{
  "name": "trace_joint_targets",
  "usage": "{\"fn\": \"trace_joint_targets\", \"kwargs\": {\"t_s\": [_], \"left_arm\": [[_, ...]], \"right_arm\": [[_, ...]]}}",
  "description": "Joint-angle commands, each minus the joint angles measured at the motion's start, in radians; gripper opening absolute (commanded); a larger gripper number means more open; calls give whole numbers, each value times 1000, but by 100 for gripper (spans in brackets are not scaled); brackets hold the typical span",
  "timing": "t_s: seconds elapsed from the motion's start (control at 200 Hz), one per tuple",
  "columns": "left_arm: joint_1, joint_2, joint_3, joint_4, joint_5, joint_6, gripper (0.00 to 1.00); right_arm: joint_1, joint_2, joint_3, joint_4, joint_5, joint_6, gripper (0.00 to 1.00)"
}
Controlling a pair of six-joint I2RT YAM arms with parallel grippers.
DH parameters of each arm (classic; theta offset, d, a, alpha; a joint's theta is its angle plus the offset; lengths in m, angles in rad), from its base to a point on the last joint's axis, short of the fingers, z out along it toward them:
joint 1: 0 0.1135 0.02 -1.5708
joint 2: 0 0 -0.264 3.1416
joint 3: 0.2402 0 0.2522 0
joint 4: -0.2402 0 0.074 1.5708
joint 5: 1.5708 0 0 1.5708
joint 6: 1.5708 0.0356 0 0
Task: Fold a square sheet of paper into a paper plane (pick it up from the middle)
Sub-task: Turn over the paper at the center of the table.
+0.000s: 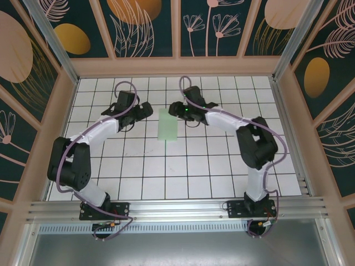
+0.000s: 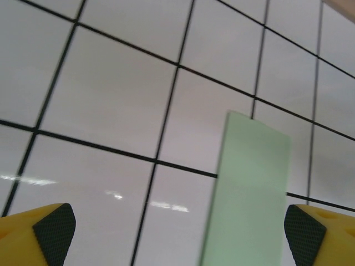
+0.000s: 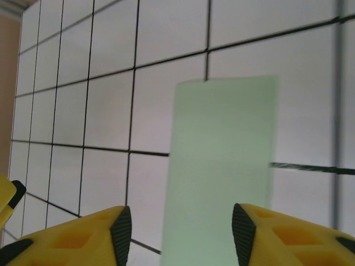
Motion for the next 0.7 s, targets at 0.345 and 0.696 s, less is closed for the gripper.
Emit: {"fn": "trace_joint_targets", "kwargs": {"t_s": [0.345,0.696], "left_arm": [[74,-44,-81,63,77,-32,98],[74,-30,-80,79,166,29,97]], "right_arm": [[68,356,393,-226,-68,-15,45],[69,304,235,-321,-106,-159,44]]}}
